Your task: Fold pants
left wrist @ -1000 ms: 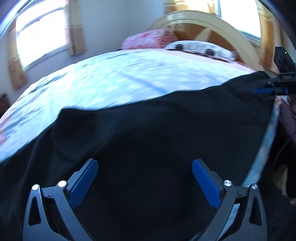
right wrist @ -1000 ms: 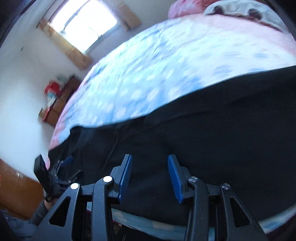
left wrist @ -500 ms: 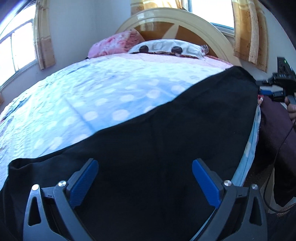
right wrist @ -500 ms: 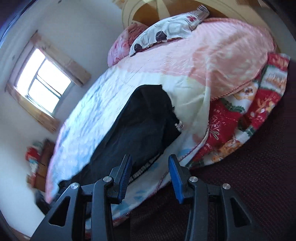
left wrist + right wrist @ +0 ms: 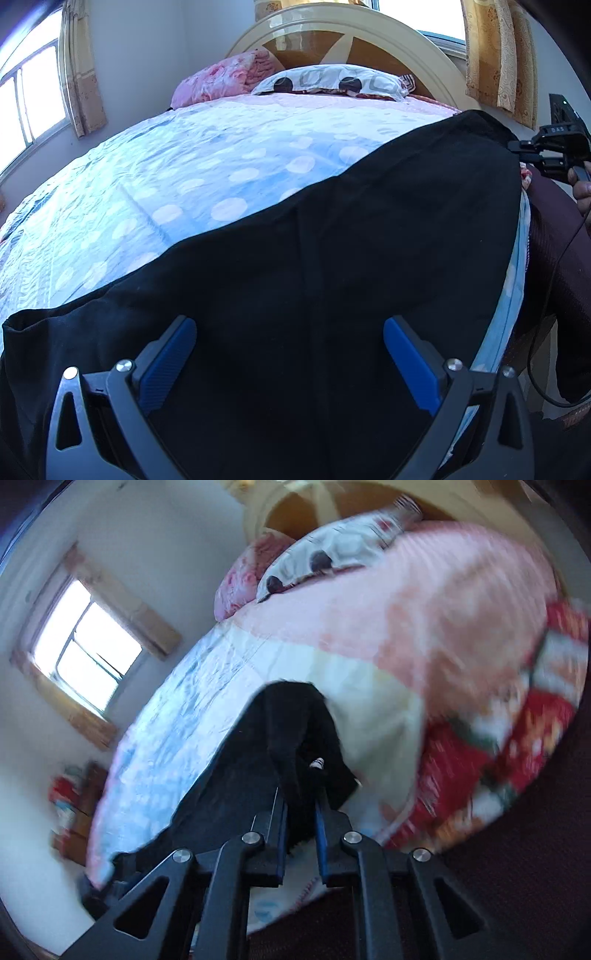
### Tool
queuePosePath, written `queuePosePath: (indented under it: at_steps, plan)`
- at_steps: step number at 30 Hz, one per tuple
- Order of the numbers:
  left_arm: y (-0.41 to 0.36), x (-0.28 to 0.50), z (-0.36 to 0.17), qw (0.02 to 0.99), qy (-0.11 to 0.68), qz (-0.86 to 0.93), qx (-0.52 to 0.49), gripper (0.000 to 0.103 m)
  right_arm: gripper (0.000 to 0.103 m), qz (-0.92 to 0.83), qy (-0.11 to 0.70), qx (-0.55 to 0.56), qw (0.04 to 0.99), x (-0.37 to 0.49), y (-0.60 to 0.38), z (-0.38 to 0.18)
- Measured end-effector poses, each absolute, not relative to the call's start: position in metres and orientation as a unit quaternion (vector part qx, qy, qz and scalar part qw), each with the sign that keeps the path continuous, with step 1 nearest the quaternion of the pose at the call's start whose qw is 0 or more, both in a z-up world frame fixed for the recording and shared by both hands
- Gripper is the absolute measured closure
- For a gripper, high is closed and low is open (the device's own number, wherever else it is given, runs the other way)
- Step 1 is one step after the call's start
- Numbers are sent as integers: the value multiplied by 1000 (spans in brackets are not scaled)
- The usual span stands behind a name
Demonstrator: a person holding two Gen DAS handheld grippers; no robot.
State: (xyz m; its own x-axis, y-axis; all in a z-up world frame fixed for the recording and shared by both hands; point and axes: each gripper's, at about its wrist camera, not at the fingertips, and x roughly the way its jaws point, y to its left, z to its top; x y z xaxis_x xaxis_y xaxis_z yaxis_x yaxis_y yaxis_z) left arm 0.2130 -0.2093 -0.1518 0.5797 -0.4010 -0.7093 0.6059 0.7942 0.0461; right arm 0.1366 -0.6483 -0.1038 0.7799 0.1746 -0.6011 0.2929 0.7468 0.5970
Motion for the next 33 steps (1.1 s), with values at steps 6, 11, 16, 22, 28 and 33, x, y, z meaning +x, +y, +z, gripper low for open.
queuePosePath:
  at_steps: [6, 11, 16, 22, 28, 33]
  plan:
    - [-210, 211, -150, 878, 359, -287, 136, 0, 39, -53, 316, 384, 866, 123, -660, -105]
    - [-210, 212, -151, 878, 358, -287, 136, 0, 40, -49, 309, 387, 867, 130, -664, -107]
    - [-211, 213, -152, 878, 357, -288, 138, 0, 71, -31, 310, 388, 867, 141, -659, -109]
    - [-210, 215, -153, 876, 356, -294, 140, 0, 88, -20, 282, 364, 888, 128, -646, -91]
    - [-205, 218, -148, 873, 364, -300, 119, 0, 89, 18, 252, 205, 946, 130, -566, -30]
    - [-179, 225, -141, 868, 384, -313, 30, 0, 89, 133, 293, 35, 946, 149, -426, -34]
